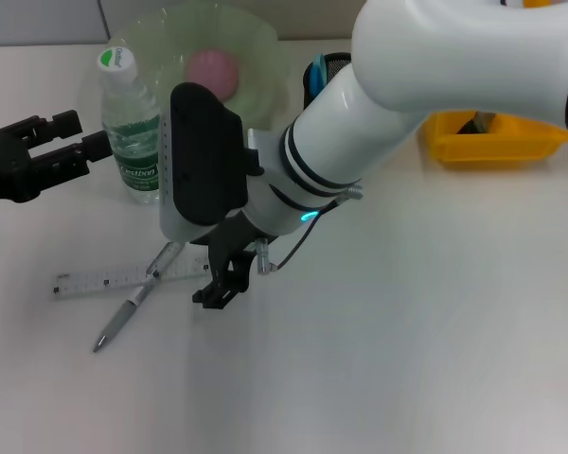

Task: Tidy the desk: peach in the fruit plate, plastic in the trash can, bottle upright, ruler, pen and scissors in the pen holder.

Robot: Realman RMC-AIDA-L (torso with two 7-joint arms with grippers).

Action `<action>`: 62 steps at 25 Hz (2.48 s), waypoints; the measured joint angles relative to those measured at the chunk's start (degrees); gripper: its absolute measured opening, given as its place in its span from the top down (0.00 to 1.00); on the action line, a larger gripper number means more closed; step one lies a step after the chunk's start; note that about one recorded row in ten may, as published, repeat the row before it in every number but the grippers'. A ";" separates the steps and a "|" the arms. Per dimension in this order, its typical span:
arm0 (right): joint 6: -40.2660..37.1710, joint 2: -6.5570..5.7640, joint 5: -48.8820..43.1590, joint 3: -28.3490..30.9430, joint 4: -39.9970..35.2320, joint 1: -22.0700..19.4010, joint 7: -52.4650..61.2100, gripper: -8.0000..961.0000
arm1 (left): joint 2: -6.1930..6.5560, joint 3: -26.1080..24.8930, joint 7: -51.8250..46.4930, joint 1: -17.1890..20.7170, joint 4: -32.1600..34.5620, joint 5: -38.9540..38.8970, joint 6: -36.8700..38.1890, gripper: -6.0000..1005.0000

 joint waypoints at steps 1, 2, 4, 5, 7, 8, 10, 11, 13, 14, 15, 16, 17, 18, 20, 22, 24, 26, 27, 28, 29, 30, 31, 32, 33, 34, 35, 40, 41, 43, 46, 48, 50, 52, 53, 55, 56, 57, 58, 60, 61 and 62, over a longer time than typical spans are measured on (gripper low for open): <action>0.15 0.00 0.00 -0.22 0.00 -0.03 0.00 0.23 | 0.00 0.00 0.00 0.00 0.00 0.00 0.00 0.31; 0.19 0.00 0.00 -0.41 0.01 -0.09 0.00 0.23 | -0.01 0.00 0.01 -0.03 -0.11 0.00 -0.01 0.31; 0.27 0.00 0.00 -0.78 0.02 -0.26 0.00 0.23 | -0.01 0.00 0.01 -0.03 -0.11 0.00 -0.01 0.31; 0.38 0.00 0.01 -0.91 0.01 -0.34 0.00 0.23 | -0.02 0.00 0.01 -0.13 -0.23 0.00 -0.02 0.31; 0.75 0.00 0.06 -1.06 -0.02 -0.47 0.00 0.23 | -0.03 0.00 0.03 -0.26 -0.27 -0.02 -0.02 0.31; 0.88 0.00 0.07 -1.09 -0.01 -0.52 0.00 0.23 | -0.03 0.00 0.03 -0.32 -0.29 -0.03 -0.02 0.31; 1.24 0.00 0.08 -1.18 0.02 -0.60 0.00 0.23 | -0.03 0.00 0.04 -0.47 -0.33 -0.04 -0.02 0.31; 1.47 0.00 0.09 -1.30 0.04 -0.65 0.00 0.23 | -0.02 0.00 0.04 -0.53 -0.34 -0.05 -0.03 0.31; 2.17 0.00 0.12 -1.75 0.05 -0.70 0.00 0.23 | -0.03 0.00 0.05 -0.64 -0.36 -0.06 -0.13 0.31; 2.49 0.00 0.14 -1.93 0.05 -0.73 0.00 0.23 | -0.03 0.00 0.06 -0.69 -0.36 -0.06 -0.17 0.31; 2.60 0.00 0.15 -2.04 0.05 -0.75 0.00 0.23 | -0.03 0.00 0.06 -0.71 -0.36 -0.07 -0.18 0.31; 2.69 0.00 0.16 -2.14 0.05 -0.77 0.00 0.23 | -0.03 0.00 0.06 -0.71 -0.36 -0.07 -0.18 0.31; 2.77 0.00 0.16 -2.33 0.05 -0.78 0.00 0.23 | -0.03 0.00 0.06 -0.71 -0.36 -0.07 -0.18 0.31; 2.84 0.00 0.17 -2.52 0.04 -0.78 0.01 0.23 | -0.03 0.00 0.06 -0.76 -0.37 -0.08 -0.30 0.31; 2.94 0.00 0.17 -2.76 0.04 -0.78 0.01 0.23 | -0.02 0.00 0.06 -0.93 -0.45 -0.10 -0.83 0.31; 2.99 0.00 0.17 -2.80 0.04 -0.78 0.02 0.23 | -0.05 0.00 0.06 -0.96 -0.45 -0.10 -0.86 0.31; 3.05 0.00 0.17 -2.82 0.04 -0.82 0.03 0.23 | -0.08 0.00 0.06 -1.04 -0.46 -0.10 -0.97 0.31; 3.29 0.00 0.19 -2.82 -0.01 -1.02 0.04 0.23 | -0.11 0.00 0.06 -1.19 -0.58 -0.09 -1.19 0.31; 3.52 0.00 0.22 -2.82 -0.11 -1.23 0.05 0.23 | -0.13 0.01 0.06 -1.25 -0.67 -0.10 -1.28 0.31; 3.70 0.00 0.24 -2.83 -0.20 -1.40 0.06 0.23 | -0.16 0.03 0.06 -1.33 -0.85 -0.10 -1.37 0.31; 3.87 0.00 0.25 -2.83 -0.31 -1.53 0.06 0.23 | -0.16 0.05 0.06 -1.43 -1.02 -0.10 -1.44 0.31; 3.97 0.00 0.26 -2.83 -0.37 -1.62 0.06 0.23 | -0.17 0.06 0.06 -1.46 -1.17 -0.10 -1.47 0.31; 4.00 0.00 0.26 -2.83 -0.38 -1.70 0.06 0.23 | -0.17 0.07 0.06 -1.50 -1.30 -0.10 -1.52 0.31; 4.06 0.00 0.26 -2.83 -0.41 -1.79 0.06 0.23 | -0.18 0.07 0.06 -1.58 -1.33 -0.10 -1.56 0.31; 4.22 0.00 0.26 -2.83 -0.47 -1.89 0.06 0.23 | -0.19 0.08 0.06 -1.64 -1.33 -0.09 -1.62 0.31; 4.37 0.00 0.26 -2.83 -0.51 -1.98 0.06 0.23 | -0.19 0.08 0.06 -1.64 -1.33 -0.09 -1.62 0.31; 4.54 0.00 0.26 -2.83 -0.54 -2.08 0.06 0.23 | -0.19 0.08 0.06 -1.64 -1.33 -0.09 -1.62 0.31; 4.70 -0.01 0.26 -3.28 -0.58 -2.19 0.06 0.23 | -0.19 0.09 0.06 -2.06 -1.34 -0.09 -1.69 0.31; 4.70 0.00 0.26 -3.43 -0.58 -2.24 0.06 0.23 | -0.16 0.08 0.06 -2.14 -1.33 -0.09 -1.69 0.31; 4.70 0.00 0.26 -3.50 -0.58 -2.37 0.06 0.23 | -0.15 0.05 0.06 -2.19 -1.28 -0.09 -1.69 0.31; 4.70 0.00 0.26 -3.52 -0.58 -2.60 0.06 0.23 | -0.13 0.03 0.06 -2.23 -1.21 -0.30 -1.87 0.31; 4.93 -0.01 0.26 -3.53 -0.58 -2.73 0.05 0.23 | -0.09 0.02 0.06 -2.23 -1.23 -0.94 -2.11 0.31; 5.42 0.00 0.26 -3.53 -0.61 -2.89 0.04 0.23 | -0.05 0.01 0.32 -2.20 -1.30 -1.61 -2.20 0.31; 5.83 0.00 0.26 -3.58 -0.69 -2.99 0.02 0.23 | -0.07 0.00 0.62 -2.12 -1.31 -2.06 -2.23 0.31; 5.94 0.00 0.26 -3.60 -0.74 -3.00 0.01 0.23 | -0.09 0.01 0.69 -2.10 -1.32 -2.20 -2.23 0.31; 5.97 -0.01 0.26 -3.62 -0.83 -3.00 -0.01 0.23 | -0.12 0.00 0.72 -2.09 -1.33 -2.25 -2.27 0.31; 5.97 0.00 0.26 -3.62 -0.88 -3.00 -0.02 0.23 | -0.12 0.00 0.73 -2.08 -1.33 -2.27 -2.29 0.31; 5.98 0.00 0.26 -3.62 -0.95 -3.00 -0.03 0.23 | -0.12 0.00 0.74 -2.08 -1.33 -2.27 -2.31 0.31; 5.98 -0.01 0.26 -3.62 -1.01 -3.00 -0.05 0.23 | -0.12 0.00 0.74 -2.07 -1.33 -2.28 -2.31 0.31; 6.00 0.00 0.25 -3.62 -1.20 -3.05 -0.12 0.23 | -0.12 0.00 0.75 -2.11 -1.33 -2.29 -2.32 0.31; 6.00 0.00 0.25 -3.62 -1.29 -3.14 -0.17 0.23 | -0.12 0.00 0.75 -2.12 -1.33 -2.29 -2.36 0.31; 6.01 0.00 0.25 -3.62 -1.38 -3.20 -0.24 0.23 | -0.12 0.01 0.76 -2.12 -1.33 -2.29 -2.42 0.31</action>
